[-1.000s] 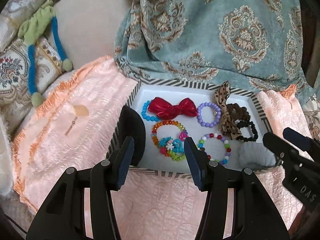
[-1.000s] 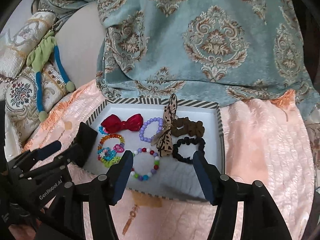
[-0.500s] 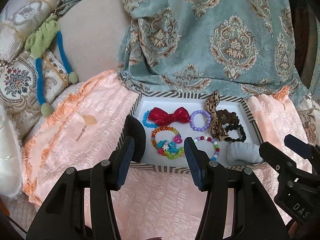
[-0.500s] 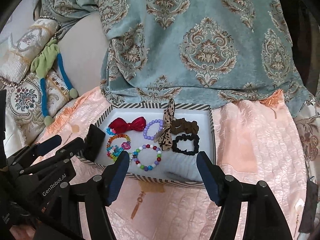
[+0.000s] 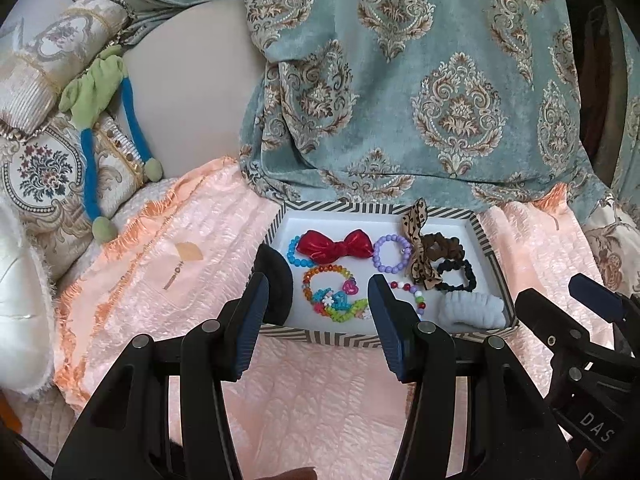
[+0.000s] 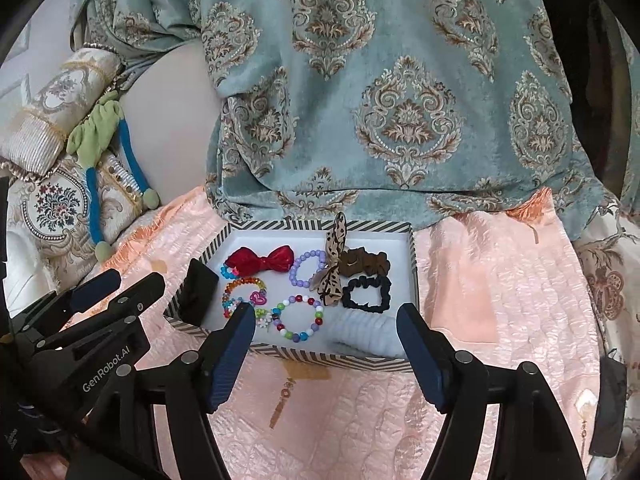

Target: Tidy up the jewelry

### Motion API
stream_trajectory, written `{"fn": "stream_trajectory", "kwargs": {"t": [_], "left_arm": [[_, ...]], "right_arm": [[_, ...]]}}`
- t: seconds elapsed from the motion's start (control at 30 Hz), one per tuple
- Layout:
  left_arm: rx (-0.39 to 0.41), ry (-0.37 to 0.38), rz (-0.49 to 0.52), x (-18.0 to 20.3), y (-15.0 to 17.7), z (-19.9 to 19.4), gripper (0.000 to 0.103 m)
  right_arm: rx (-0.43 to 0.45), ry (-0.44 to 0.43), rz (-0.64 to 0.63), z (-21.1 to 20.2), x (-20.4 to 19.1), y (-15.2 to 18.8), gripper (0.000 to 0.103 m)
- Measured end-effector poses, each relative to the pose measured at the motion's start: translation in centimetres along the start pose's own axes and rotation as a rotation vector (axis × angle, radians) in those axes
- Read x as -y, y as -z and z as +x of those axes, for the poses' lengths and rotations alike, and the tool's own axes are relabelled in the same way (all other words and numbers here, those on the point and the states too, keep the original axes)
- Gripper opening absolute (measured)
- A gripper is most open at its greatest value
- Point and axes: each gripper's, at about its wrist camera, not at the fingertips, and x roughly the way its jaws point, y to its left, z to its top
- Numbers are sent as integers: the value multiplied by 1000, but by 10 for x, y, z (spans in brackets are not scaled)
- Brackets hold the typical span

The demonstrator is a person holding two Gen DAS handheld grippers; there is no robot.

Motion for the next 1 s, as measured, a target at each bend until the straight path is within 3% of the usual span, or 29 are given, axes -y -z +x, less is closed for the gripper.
{"fn": "stream_trajectory", "kwargs": {"t": [1.0], "left_arm": [[20, -18, 0, -2, 7, -18, 52]], "right_arm": [[-1, 7, -16, -14, -1, 7, 75]]}}
